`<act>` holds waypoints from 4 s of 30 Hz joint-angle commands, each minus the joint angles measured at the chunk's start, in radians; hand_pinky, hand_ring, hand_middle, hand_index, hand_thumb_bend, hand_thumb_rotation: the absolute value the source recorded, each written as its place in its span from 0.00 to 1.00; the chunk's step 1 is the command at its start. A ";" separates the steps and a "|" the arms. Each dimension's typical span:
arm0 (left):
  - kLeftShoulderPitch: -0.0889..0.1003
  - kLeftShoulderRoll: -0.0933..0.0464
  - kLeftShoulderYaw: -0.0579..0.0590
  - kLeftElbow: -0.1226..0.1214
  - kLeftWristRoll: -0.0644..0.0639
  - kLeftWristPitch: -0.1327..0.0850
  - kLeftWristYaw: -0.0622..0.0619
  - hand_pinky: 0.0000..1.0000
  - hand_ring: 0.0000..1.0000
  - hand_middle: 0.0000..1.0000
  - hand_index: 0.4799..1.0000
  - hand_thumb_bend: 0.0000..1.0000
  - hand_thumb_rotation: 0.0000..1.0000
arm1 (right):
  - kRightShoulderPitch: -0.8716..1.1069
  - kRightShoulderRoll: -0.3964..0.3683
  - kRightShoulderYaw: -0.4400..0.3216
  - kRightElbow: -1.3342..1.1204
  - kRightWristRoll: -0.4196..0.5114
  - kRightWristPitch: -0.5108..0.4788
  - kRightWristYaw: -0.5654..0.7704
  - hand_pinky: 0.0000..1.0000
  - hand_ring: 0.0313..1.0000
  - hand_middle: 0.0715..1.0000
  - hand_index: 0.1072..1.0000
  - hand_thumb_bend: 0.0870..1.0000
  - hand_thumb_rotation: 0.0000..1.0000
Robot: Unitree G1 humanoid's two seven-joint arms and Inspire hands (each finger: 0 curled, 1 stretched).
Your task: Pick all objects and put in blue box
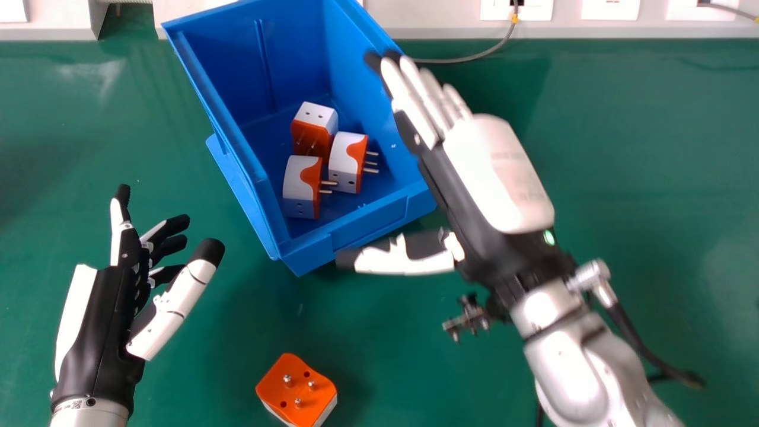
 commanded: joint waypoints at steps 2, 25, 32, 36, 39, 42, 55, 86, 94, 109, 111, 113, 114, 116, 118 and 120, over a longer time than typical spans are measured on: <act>-0.004 0.010 0.004 -0.007 0.002 -0.017 0.001 0.78 0.86 0.88 0.77 0.71 0.72 | 0.096 -0.034 -0.018 -0.054 0.003 -0.062 -0.014 0.93 0.96 0.98 0.94 0.62 0.28; 0.002 0.006 0.009 0.006 -0.003 -0.045 0.008 0.77 0.86 0.87 0.76 0.64 0.68 | 0.248 -0.100 0.103 0.061 -0.065 -0.191 0.111 0.82 0.90 0.91 0.85 0.61 0.30; 0.003 0.004 0.008 0.003 0.002 -0.037 0.012 0.77 0.86 0.87 0.76 0.67 0.68 | 0.152 -0.070 0.146 0.167 -0.052 -0.240 0.136 0.81 0.88 0.90 0.85 0.62 0.30; 0.002 0.004 0.007 -0.001 0.007 -0.033 0.017 0.77 0.86 0.87 0.76 0.66 0.68 | 0.074 -0.045 0.163 0.236 -0.029 -0.265 0.179 0.80 0.88 0.89 0.85 0.61 0.29; 0.000 0.003 0.006 -0.003 0.011 -0.031 0.023 0.77 0.86 0.87 0.76 0.65 0.68 | 0.021 -0.022 0.175 0.272 -0.021 -0.254 0.222 0.80 0.88 0.90 0.86 0.61 0.27; -0.008 0.004 0.006 0.005 0.013 -0.033 0.029 0.77 0.86 0.87 0.76 0.64 0.68 | -0.036 0.001 0.188 0.313 -0.023 -0.247 0.250 0.82 0.90 0.91 0.87 0.60 0.26; -0.019 0.002 0.001 0.024 0.013 -0.038 0.044 0.77 0.86 0.87 0.76 0.62 0.70 | -0.297 0.011 0.265 0.463 -0.085 -0.302 0.355 0.85 0.91 0.93 0.87 0.59 0.23; 0.003 -0.009 -0.003 -0.014 0.013 -0.028 0.050 0.79 0.87 0.88 0.78 0.64 0.76 | -0.557 0.147 0.429 0.855 -0.215 -0.229 0.357 0.95 0.96 0.96 0.87 0.52 0.19; 0.002 -0.012 -0.006 -0.015 0.019 -0.035 0.054 0.80 0.87 0.89 0.79 0.65 0.77 | -0.581 0.151 0.454 0.898 -0.218 -0.252 0.323 0.93 0.94 0.93 0.85 0.43 0.14; 0.000 -0.015 -0.016 -0.024 0.022 -0.028 0.061 0.83 0.89 0.90 0.82 0.64 0.80 | -0.620 0.173 0.486 0.968 -0.213 -0.274 0.314 0.66 0.70 0.69 0.59 0.41 0.05; 0.000 -0.016 -0.017 -0.024 0.024 -0.027 0.062 0.84 0.89 0.90 0.82 0.64 0.81 | -0.621 0.175 0.484 0.979 -0.211 -0.271 0.301 0.57 0.61 0.62 0.56 0.42 0.04; -0.002 -0.016 -0.018 -0.023 0.026 -0.026 0.063 0.84 0.90 0.91 0.83 0.64 0.81 | -0.617 0.177 0.476 0.982 -0.199 -0.265 0.299 0.47 0.51 0.58 0.53 0.43 0.03; -0.003 -0.015 -0.018 -0.024 0.027 -0.025 0.063 0.85 0.90 0.91 0.83 0.64 0.81 | -0.613 0.173 0.474 0.978 -0.196 -0.268 0.294 0.39 0.43 0.55 0.51 0.44 0.02; -0.003 -0.014 -0.018 -0.025 0.028 -0.024 0.064 0.85 0.90 0.91 0.84 0.63 0.82 | -0.609 0.173 0.465 0.981 -0.178 -0.271 0.303 0.34 0.37 0.53 0.49 0.45 0.02; -0.002 -0.015 -0.020 -0.028 0.030 -0.022 0.066 0.86 0.90 0.91 0.84 0.63 0.82 | -0.611 0.174 0.462 0.995 -0.167 -0.269 0.309 0.31 0.35 0.49 0.48 0.45 0.02; -0.001 -0.016 -0.021 -0.030 0.031 -0.021 0.067 0.86 0.91 0.91 0.84 0.63 0.83 | -0.616 0.173 0.463 1.002 -0.162 -0.264 0.311 0.28 0.32 0.48 0.47 0.46 0.01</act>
